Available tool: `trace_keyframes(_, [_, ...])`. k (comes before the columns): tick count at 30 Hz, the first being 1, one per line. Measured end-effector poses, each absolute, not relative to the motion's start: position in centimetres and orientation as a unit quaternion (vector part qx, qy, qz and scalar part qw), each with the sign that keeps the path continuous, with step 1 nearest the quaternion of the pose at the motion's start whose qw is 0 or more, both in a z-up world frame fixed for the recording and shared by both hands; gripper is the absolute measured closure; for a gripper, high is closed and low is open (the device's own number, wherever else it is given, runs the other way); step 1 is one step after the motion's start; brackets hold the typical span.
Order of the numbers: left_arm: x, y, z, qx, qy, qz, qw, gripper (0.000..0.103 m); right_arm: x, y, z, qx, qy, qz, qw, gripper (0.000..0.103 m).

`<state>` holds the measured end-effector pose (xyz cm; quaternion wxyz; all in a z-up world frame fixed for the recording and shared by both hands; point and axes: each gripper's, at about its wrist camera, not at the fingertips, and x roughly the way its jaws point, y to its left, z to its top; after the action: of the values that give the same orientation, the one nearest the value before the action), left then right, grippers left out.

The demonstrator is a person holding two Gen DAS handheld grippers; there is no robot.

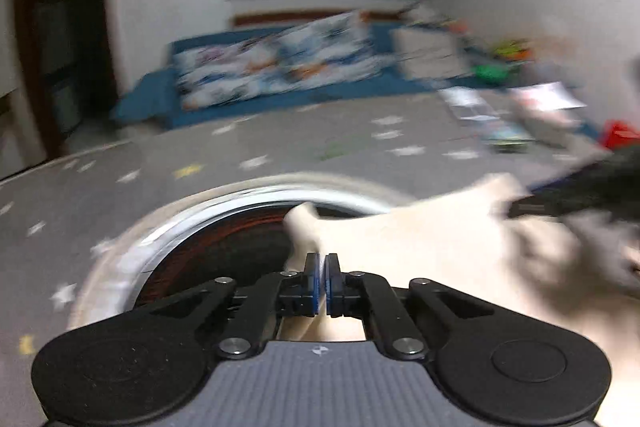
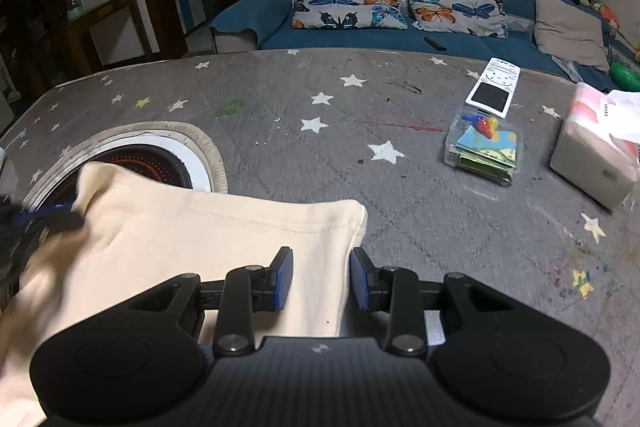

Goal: Fold clothes

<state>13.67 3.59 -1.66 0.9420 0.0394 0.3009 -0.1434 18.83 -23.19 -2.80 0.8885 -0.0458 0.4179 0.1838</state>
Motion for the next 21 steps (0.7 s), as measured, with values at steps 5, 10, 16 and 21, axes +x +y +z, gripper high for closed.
trace_keyframes(5, [12.4, 3.2, -1.7, 0.040, 0.311, -0.203, 0.928, 0.074, 18.9, -23.1, -2.8, -0.050, 0.419, 0.186, 0.887, 0.071])
trace_keyframes(10, [14.2, 3.6, -2.6, 0.055, 0.339, -0.129, 0.930, 0.064, 19.1, -23.0, -2.8, -0.048, 0.418, 0.182, 0.889, 0.071])
trace_keyframes(16, [16.4, 8.0, -2.1, 0.022, 0.292, 0.093, 0.952, 0.058, 19.1, -22.9, -2.8, -0.049, 0.418, 0.181, 0.889, 0.071])
trace_keyframes(21, [17.2, 9.4, -2.3, -0.023, 0.328, 0.031, 0.944, 0.049, 19.2, -22.8, -2.8, -0.050, 0.417, 0.181, 0.889, 0.071])
